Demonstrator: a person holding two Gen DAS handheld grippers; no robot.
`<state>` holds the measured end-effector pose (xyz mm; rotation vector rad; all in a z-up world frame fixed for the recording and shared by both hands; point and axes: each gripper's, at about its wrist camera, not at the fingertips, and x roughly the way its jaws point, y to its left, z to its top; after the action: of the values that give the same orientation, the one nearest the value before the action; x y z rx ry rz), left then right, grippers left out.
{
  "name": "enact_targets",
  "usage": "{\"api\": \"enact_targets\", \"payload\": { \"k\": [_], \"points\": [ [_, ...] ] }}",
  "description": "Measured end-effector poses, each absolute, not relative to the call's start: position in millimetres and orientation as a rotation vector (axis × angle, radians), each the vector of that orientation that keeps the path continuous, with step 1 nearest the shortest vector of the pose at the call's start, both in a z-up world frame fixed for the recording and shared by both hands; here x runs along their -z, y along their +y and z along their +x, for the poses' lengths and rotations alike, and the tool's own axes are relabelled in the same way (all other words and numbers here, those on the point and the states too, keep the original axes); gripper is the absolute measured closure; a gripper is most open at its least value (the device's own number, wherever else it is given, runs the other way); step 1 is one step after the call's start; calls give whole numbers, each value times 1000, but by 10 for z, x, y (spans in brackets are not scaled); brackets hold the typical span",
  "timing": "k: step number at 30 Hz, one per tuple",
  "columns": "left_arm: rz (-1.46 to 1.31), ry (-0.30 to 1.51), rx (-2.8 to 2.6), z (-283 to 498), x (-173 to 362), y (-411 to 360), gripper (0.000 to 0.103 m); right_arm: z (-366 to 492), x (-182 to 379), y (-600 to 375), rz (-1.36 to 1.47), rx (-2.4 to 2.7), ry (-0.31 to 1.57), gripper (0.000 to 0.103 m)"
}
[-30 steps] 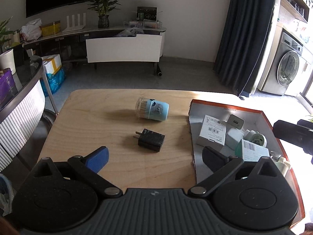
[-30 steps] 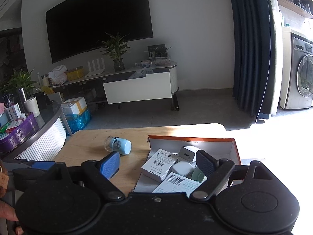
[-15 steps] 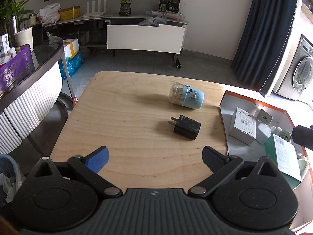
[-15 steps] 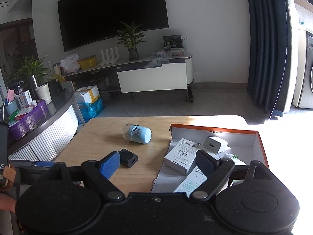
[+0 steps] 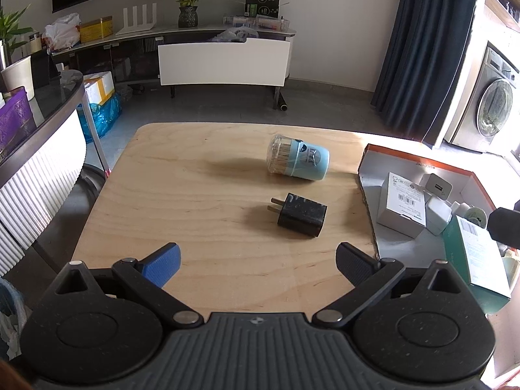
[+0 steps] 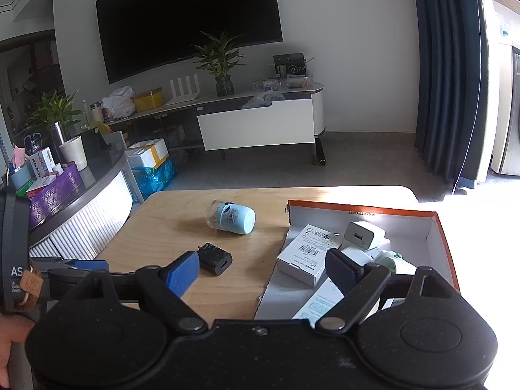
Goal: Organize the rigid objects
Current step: 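Grasp black plug charger with left gripper while right gripper grasps blue-capped toothpick jar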
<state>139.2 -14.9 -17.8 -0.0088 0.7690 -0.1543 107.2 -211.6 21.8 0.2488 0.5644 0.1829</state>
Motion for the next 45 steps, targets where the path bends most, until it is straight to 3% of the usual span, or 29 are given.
{"api": "enact_targets", "payload": {
  "k": [17,21,23,25,35,45],
  "points": [
    [161,701,359,2006,682,-438,1,1189,-122,-2245,300,-160,554,3],
    [171,689,391,2031,737,-426,12,1240,-87,-2235,304,-160,563,3],
    [164,665,395,2027,733,-409,23,1275,-73,-2225,307,-166,565,3],
    [149,647,399,2015,724,-389,43,1310,-59,-2190,307,-174,570,3],
    [72,676,306,1946,586,-84,42,1647,-54,-1943,292,-228,612,3],
    [-23,668,174,1737,261,485,42,2508,76,-1333,321,-221,716,1]
  ]
}}
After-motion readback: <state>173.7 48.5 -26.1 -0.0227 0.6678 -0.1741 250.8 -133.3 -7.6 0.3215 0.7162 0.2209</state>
